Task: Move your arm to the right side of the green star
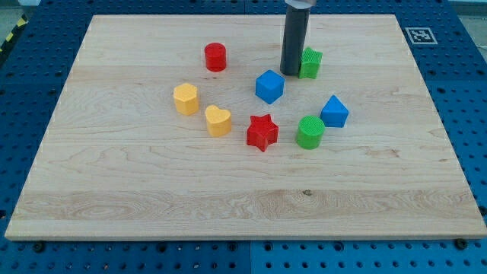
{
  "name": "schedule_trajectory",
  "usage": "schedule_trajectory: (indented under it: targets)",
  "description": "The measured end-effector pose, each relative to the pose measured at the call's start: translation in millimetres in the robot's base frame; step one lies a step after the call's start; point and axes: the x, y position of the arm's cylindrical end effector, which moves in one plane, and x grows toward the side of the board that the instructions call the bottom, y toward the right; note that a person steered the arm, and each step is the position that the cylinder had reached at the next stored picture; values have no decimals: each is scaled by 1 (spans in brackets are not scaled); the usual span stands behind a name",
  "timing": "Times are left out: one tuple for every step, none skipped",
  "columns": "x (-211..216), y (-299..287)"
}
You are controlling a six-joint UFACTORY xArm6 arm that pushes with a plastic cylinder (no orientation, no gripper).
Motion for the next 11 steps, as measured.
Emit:
schedule_trajectory:
  targets:
    - [-5,0]
    - [-18,-2]
    - [-44,-13]
    - [-77,-19]
    - [-90,5]
    - [-96,32]
    - [-100,52]
    - [-102,94]
    - [-78,115]
    - [-34,115]
    - [4,115]
